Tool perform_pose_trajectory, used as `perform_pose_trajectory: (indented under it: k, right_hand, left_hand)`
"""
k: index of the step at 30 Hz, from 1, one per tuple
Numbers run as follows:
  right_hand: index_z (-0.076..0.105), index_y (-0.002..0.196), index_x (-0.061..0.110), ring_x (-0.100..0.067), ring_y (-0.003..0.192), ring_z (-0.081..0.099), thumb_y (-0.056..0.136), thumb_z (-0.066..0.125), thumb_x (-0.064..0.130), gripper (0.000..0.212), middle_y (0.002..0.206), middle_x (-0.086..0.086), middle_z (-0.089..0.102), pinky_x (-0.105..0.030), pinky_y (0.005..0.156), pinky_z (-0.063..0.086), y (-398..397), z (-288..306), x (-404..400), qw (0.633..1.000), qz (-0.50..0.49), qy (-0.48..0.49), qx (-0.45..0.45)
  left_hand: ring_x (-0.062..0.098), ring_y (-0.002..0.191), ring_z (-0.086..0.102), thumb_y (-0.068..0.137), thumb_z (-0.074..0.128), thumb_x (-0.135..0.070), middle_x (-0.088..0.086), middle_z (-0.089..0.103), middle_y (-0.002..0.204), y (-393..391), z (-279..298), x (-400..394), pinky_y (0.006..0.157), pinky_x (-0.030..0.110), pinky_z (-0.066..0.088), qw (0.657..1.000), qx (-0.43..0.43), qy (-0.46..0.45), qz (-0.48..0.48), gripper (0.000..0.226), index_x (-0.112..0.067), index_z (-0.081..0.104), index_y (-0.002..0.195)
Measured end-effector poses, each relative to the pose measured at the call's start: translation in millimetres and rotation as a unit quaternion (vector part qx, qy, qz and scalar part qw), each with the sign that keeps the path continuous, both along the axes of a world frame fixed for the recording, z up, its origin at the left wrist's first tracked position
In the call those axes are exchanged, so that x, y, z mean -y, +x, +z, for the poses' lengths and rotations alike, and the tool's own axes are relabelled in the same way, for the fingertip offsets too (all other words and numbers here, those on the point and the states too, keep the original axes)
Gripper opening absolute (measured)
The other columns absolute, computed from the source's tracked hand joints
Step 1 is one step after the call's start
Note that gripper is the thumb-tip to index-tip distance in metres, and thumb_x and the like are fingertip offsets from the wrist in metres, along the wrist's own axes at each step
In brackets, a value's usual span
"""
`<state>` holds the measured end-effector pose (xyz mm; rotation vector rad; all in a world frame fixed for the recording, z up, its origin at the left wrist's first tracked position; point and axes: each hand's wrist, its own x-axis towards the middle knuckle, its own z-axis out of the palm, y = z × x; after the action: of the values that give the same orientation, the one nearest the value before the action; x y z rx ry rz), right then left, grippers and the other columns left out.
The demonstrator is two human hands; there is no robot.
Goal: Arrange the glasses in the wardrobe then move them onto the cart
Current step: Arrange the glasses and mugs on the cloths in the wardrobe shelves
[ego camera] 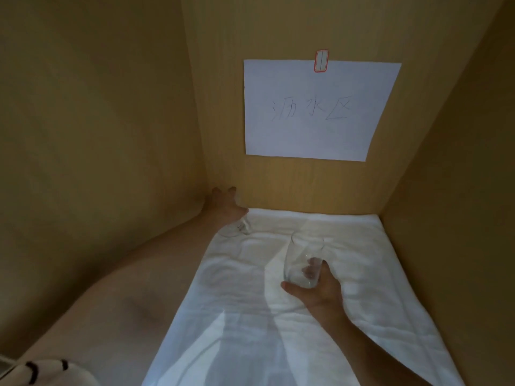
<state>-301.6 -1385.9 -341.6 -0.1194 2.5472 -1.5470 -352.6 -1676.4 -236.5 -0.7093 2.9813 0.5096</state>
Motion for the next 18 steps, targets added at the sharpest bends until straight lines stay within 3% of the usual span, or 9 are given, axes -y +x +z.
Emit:
perform_pose_trajectory:
  k: [2,6,9,13,15,18]
  right_hand:
    - [0.055,0.118,0.035,-0.009,0.095,0.065,0.042,0.099,0.051,0.089,0.097,0.013,0.066,-0.021,0.077,0.044,-12.1,11.6,2.3,0.999,0.012,0.014,0.026]
    - [0.039,0.149,0.033,-0.016,0.104,0.062,0.052,0.092,0.064,0.115,0.112,0.007,0.062,-0.028,0.084,0.047,-40.2,47.0,11.5,0.993,0.058,0.102,0.001]
    - [0.025,0.156,0.039,-0.032,0.124,0.053,0.057,0.092,0.060,0.121,0.141,-0.015,0.045,-0.037,0.102,0.045,-61.6,73.0,16.8,0.985,0.066,0.161,-0.002]
    - [0.010,0.159,0.044,-0.037,0.116,0.060,0.063,0.093,0.049,0.127,0.146,-0.020,0.027,-0.039,0.096,0.052,-86.9,108.3,28.0,0.933,0.136,0.334,-0.015]
    - [0.013,0.159,0.038,-0.039,0.118,0.057,0.063,0.093,0.046,0.125,0.142,-0.018,0.034,-0.042,0.091,0.053,-94.2,122.1,37.4,0.900,0.158,0.402,-0.058]
    - [0.033,0.148,0.026,-0.036,0.115,0.053,0.062,0.092,0.046,0.106,0.129,-0.013,0.047,-0.043,0.089,0.052,-100.6,138.2,54.7,0.873,0.157,0.443,-0.130]
  left_hand:
    - [0.036,0.146,0.030,0.091,0.066,-0.049,0.015,0.024,0.161,1.8,-2.0,4.5,0.115,0.039,0.036,0.999,0.018,0.042,-0.023,0.088,-0.027,0.017,0.161]
    - [0.029,0.153,0.017,0.095,0.065,-0.042,0.010,0.007,0.167,10.2,-11.4,8.6,0.119,0.037,0.030,0.997,0.003,0.053,-0.049,0.090,-0.027,0.008,0.162]
    - [0.032,0.152,0.019,0.097,0.061,-0.044,0.010,-0.005,0.167,11.6,-15.9,8.7,0.119,0.040,0.029,0.998,0.005,0.044,-0.053,0.088,-0.030,0.003,0.162]
    - [0.034,0.152,0.017,0.097,0.061,-0.044,0.010,-0.002,0.167,9.6,-16.1,9.8,0.118,0.041,0.031,0.998,0.001,0.040,-0.056,0.088,-0.030,0.004,0.162]
    - [0.036,0.150,0.022,0.097,0.062,-0.044,0.010,-0.001,0.166,11.0,-16.2,10.6,0.117,0.042,0.032,0.997,-0.001,0.042,-0.057,0.087,-0.031,0.005,0.162]
    - [0.035,0.147,0.030,0.097,0.061,-0.045,0.009,-0.002,0.166,13.1,-16.9,12.7,0.117,0.043,0.034,0.997,-0.002,0.043,-0.059,0.086,-0.032,0.005,0.162]
